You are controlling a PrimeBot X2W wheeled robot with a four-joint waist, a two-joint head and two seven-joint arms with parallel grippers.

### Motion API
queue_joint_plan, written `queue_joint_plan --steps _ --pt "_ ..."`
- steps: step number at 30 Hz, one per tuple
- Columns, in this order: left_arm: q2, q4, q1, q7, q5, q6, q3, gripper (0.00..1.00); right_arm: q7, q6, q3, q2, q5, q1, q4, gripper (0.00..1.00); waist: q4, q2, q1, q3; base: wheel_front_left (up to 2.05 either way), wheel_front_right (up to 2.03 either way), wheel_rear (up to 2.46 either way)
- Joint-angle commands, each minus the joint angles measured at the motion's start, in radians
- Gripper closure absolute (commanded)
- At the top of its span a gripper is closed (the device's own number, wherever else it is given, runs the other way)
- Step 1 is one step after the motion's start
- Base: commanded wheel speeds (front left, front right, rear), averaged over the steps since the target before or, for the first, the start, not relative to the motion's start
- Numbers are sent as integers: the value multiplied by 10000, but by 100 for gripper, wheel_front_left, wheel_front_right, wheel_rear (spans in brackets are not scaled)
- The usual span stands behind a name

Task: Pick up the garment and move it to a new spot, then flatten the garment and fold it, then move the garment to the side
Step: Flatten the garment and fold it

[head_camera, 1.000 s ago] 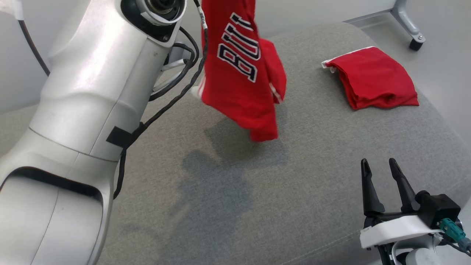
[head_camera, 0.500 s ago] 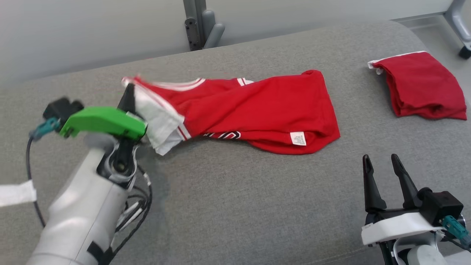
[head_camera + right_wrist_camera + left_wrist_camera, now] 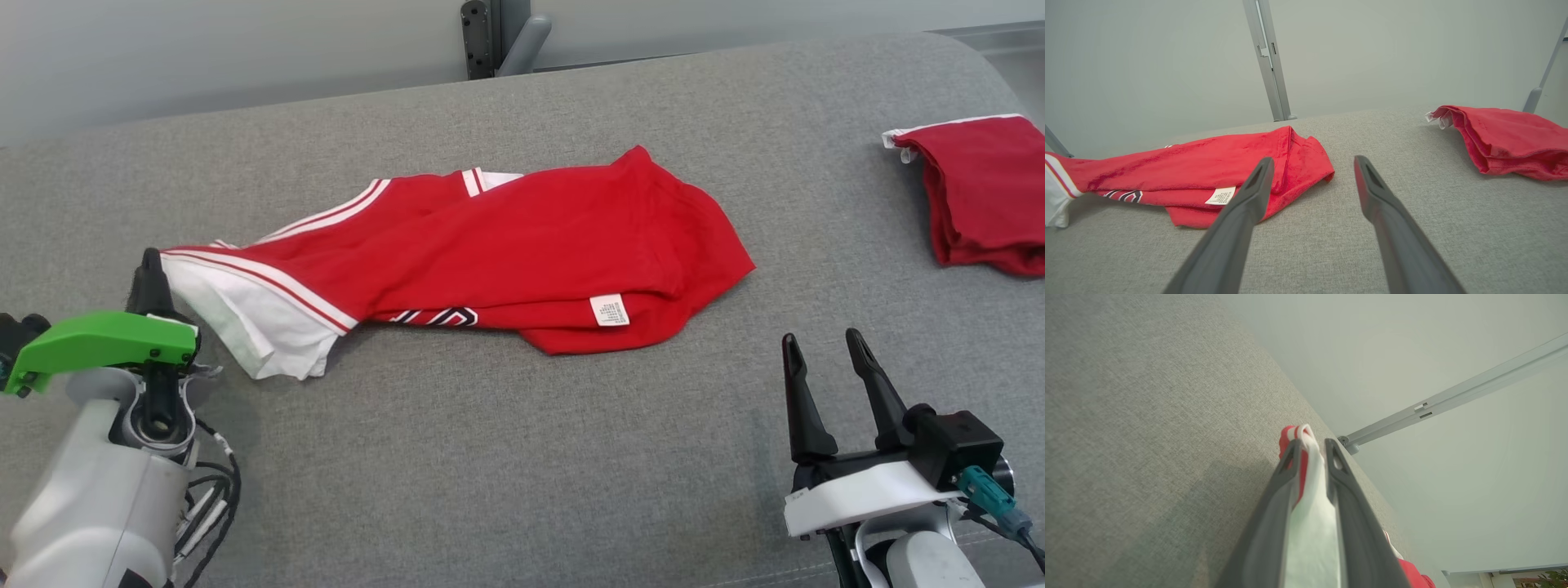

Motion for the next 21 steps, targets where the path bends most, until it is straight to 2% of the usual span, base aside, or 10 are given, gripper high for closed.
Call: queue_joint_plan --steps 1,2,4,6,11,12,17,21 --pt "202 76 9 -43 538 -77 238 0 0 -15 48 -14 -52 -32 33 0 14 0 0 -16 0 0 0" --pt "240 23 6 -41 894 -106 349 0 0 -15 58 -14 -46 -15 43 0 19 0 0 -31 0 0 0" --pt "517 -513 229 -41 2477 -132 1050 0 0 -15 68 -13 -11 102 72 0 68 0 0 -113 0 0 0" --pt "461 -1238 684 -39 3927 -52 1738 0 0 -15 80 -13 18 195 79 0 124 0 0 -185 0 0 0" --pt "-591 -3886 2605 -27 7474 447 3337 0 0 -15 69 -13 85 365 83 0 360 0 0 -357 0 0 0" --pt "-591 -3886 2605 -27 7474 447 3337 0 0 -15 69 -13 85 365 83 0 360 0 0 -357 0 0 0" --pt "-1768 -5556 4523 -28 9679 589 4161 0 -2 -15 99 -16 113 452 117 0 641 0 0 -515 0 0 0" --pt "-2055 -5872 5293 -28 11114 592 4200 0 0 -15 179 -16 59 531 181 0 754 0 0 -672 0 0 0"
